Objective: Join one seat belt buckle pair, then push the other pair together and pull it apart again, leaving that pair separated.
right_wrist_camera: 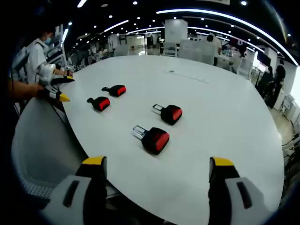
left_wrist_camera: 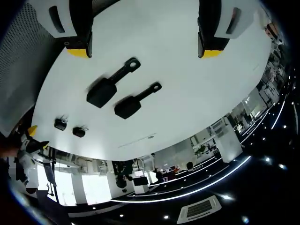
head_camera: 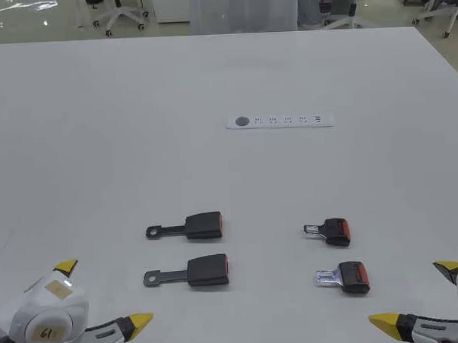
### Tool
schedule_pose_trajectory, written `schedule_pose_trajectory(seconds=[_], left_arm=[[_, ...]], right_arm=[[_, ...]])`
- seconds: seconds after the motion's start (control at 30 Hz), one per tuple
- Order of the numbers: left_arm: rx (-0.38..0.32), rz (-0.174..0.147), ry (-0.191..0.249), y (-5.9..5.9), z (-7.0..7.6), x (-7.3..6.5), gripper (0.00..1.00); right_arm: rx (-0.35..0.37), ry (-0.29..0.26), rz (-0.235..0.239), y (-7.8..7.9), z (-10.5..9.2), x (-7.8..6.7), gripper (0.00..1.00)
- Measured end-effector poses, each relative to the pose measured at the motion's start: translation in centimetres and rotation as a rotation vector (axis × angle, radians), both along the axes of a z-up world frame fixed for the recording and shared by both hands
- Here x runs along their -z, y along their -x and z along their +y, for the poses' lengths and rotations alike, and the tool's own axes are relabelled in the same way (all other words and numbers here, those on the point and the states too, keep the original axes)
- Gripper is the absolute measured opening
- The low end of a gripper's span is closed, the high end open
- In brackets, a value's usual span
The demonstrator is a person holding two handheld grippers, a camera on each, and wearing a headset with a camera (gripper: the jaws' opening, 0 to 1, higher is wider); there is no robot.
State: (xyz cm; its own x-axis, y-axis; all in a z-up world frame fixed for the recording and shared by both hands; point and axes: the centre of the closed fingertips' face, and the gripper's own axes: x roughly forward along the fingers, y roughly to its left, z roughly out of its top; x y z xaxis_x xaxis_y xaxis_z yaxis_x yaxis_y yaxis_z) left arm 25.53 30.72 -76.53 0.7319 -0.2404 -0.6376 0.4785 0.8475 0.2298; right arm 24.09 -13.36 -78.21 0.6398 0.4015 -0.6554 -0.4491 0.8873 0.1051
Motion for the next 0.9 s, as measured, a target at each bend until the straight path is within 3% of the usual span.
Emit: schedule_pose_trajectory(seconds=[0.13, 0.47, 0.7, 0.9], left_arm=[[-0.002, -0.004, 0.001, -0.1, 0.0, -0.1, 0.95], [-0.002, -0.007, 0.009, -0.1, 0.0, -0.2, 0.95], [-0.005, -0.009, 0.010, -0.2, 0.0, -0.2, 0.95], [-0.003, -0.006, 0.010, -0.1, 0.1, -0.1, 0.94]], right_arm=[[-0.039, 0.019, -0.001, 0.1, 0.9, 0.0, 0.90], [-0.057, 0.030, 0.010, 0.1, 1.0, 0.2, 0.90], [-0.148, 0.172, -0.027, -0.1, 1.3, 0.4, 0.92], [-0.135, 0.154, -0.018, -0.3, 1.3, 0.5, 0.93]])
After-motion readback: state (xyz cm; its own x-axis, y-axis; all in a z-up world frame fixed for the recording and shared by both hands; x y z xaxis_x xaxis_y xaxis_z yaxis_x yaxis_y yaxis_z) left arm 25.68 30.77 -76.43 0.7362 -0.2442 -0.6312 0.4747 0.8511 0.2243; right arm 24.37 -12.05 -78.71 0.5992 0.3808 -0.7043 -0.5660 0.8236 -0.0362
